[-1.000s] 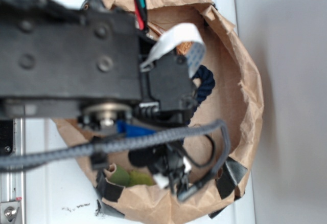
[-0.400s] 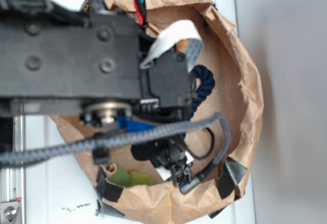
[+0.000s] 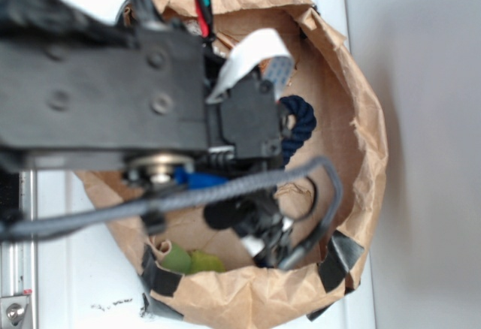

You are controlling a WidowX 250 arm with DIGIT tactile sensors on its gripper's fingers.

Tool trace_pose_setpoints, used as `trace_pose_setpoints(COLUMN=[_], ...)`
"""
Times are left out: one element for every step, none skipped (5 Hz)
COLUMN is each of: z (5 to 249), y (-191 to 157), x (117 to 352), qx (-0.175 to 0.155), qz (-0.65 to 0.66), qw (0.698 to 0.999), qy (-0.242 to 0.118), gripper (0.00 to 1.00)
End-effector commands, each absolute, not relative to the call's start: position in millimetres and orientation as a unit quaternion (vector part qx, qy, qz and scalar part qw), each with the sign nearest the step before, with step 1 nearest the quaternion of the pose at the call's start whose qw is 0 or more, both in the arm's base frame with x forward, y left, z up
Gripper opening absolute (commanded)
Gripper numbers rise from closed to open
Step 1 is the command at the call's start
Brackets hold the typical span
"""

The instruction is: Grab the blue rope.

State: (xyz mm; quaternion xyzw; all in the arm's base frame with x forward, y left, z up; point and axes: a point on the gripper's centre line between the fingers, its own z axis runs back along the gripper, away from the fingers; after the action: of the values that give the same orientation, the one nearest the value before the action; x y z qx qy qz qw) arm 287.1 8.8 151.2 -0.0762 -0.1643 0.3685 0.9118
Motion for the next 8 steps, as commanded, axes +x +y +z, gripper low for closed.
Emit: trace_pose_setpoints(z=[141, 121, 112, 110, 111, 113, 108, 107], y=[14, 8, 3, 4, 1, 3, 4, 4], x=[286, 299, 305, 306, 301, 300, 299, 299], qx=[-0.101, -0.085, -0.077, -0.087, -0.089, -0.088, -0.077, -0.079], qz=[0.442, 0.454, 0.461, 0.46, 0.47, 0.475, 0.48, 0.481], qw=[0.869, 0.868, 0.865, 0.862, 0.858, 0.857, 0.855, 0.855], qy=[-0.199, -0.181, -0.181, -0.197, -0.188, -0.179, -0.18, -0.175], gripper=[1.0, 1.0, 1.0, 1.0, 1.0, 1.0, 1.0, 1.0])
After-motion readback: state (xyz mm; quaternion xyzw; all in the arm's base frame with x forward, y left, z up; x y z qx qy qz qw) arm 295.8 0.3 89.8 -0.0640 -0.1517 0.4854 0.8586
